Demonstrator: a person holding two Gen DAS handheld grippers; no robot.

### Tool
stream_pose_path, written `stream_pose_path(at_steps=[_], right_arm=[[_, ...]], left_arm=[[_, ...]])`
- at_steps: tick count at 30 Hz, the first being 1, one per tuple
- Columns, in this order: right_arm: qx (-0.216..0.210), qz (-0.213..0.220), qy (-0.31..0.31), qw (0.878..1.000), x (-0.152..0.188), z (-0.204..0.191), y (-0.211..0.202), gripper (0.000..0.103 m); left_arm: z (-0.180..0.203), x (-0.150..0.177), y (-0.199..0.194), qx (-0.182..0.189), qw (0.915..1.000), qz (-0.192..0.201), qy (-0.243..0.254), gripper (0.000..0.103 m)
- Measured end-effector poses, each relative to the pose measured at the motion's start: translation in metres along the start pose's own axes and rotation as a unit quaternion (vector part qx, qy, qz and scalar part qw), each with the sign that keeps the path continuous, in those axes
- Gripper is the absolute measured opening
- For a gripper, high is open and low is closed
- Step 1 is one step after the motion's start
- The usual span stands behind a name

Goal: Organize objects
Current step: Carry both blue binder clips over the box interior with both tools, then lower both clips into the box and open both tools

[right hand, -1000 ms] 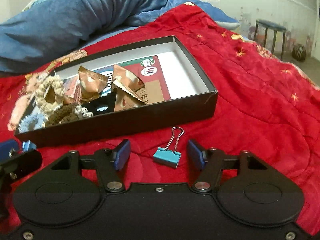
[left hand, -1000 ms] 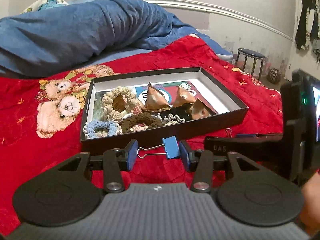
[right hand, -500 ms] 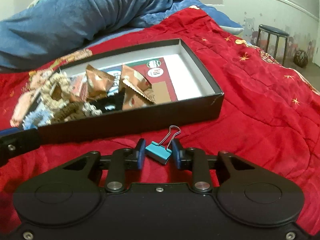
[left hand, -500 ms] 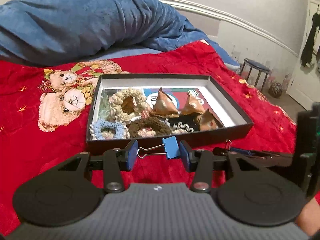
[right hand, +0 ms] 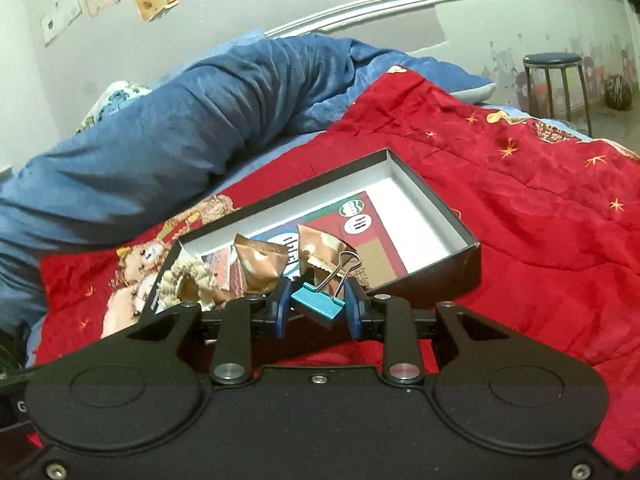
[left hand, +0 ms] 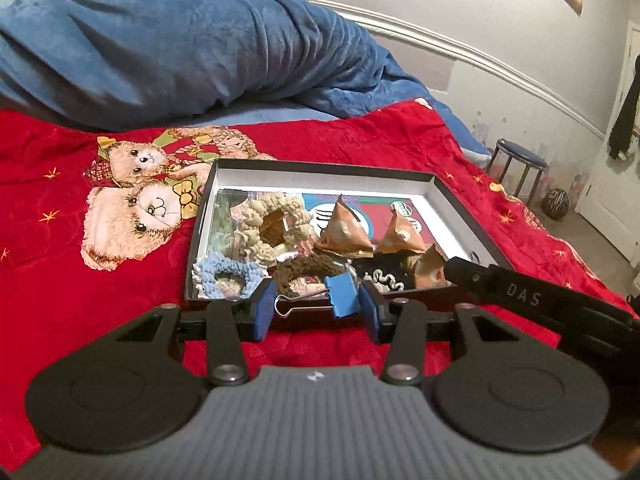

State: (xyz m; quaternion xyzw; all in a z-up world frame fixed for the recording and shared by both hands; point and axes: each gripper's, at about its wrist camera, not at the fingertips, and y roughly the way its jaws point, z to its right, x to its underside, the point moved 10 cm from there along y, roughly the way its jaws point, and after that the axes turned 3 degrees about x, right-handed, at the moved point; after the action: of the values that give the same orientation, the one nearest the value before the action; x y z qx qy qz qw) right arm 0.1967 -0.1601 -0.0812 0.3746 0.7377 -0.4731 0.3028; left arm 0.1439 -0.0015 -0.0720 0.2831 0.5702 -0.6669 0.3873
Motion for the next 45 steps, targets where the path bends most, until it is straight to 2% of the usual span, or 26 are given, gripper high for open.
stream_pose_path(at_steps=[13, 23, 28, 34, 37, 45], right_arm=[[-0.048, 0.033, 0.021, 0.998, -0.014, -0.017, 0.008, 0.028], [-0.092, 0.053, 0.092, 0.990, -0.040, -0.015, 0.034, 0.028], [-0.090, 0.068, 0.096, 0.989, -0.061, -0.011, 0.061, 0.028], [-0.065, 0.055, 0.073, 0.994, -0.068, 0.001, 0.098, 0.028], [-0.063, 0.050, 0.084, 0.993, -0.070, 0.012, 0.109, 0.028], [-0.070, 0.040, 0.123, 0.989, -0.070, 0.029, 0.120, 0.028]], left_arm=[[-0.002, -0.015, -0.007, 0.016, 0.9992, 0.036, -0.013, 0.049], [0.010, -0.024, -0.001, 0.029, 0.9966, 0.077, 0.011, 0.049], [0.006, -0.038, 0.023, 0.006, 0.9953, 0.097, 0.006, 0.049], [-0.008, -0.067, 0.053, -0.023, 0.9920, 0.121, -0.029, 0.049], [-0.010, -0.078, 0.064, -0.033, 0.9909, 0.129, -0.020, 0.049], [-0.009, -0.067, 0.082, -0.055, 0.9923, 0.111, 0.009, 0.049]])
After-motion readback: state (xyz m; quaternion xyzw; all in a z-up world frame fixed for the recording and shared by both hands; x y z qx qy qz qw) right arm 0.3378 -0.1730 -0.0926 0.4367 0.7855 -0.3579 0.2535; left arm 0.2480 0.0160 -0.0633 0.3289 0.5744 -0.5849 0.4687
